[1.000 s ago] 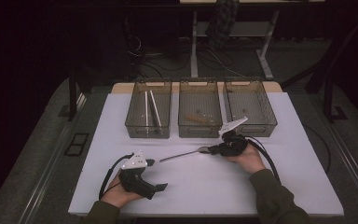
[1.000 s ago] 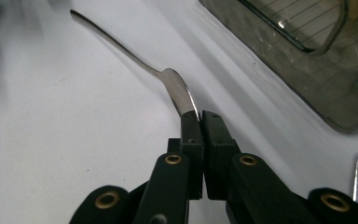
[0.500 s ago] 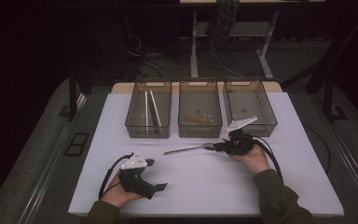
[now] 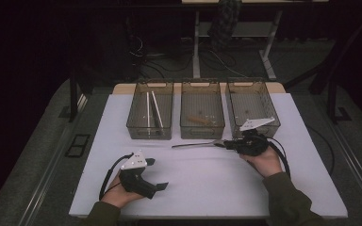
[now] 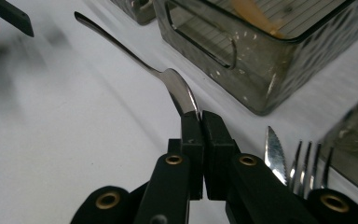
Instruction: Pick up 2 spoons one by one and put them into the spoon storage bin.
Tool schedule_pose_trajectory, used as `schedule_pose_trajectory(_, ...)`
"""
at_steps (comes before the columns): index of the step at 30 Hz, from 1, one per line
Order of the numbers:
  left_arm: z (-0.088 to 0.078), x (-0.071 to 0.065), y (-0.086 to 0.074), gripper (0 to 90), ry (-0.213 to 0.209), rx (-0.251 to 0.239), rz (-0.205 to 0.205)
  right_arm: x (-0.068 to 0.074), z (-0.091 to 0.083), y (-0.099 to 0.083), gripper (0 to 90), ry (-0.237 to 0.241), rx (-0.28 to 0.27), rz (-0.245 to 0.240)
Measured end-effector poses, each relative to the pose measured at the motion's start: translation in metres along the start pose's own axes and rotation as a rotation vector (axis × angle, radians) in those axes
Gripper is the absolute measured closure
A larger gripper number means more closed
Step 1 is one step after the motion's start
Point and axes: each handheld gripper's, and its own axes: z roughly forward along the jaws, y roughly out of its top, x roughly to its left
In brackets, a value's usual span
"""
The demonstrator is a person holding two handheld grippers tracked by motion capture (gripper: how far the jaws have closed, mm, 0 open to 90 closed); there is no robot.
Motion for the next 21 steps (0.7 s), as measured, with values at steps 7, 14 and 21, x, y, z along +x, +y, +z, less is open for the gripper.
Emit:
schedule_pose_trajectory(7,0.0,-0.002,0.0,0.0,0.009,0.013,0.008,-0.003,-0.022,-0.001,88.2,-0.037,-0.038,0.023)
schedule_pose_trajectory(14,0.001,-0.002,0.0,0.0,0.011,0.017,0.007,-0.011,-0.039,-0.001,88.2,-0.077,-0.088,0.073)
schedule_pose_trajectory(21,0.001,-0.003,0.0,0.0,0.009,0.017,0.003,-0.019,-0.056,0.003,88.2,-0.141,-0.119,0.1)
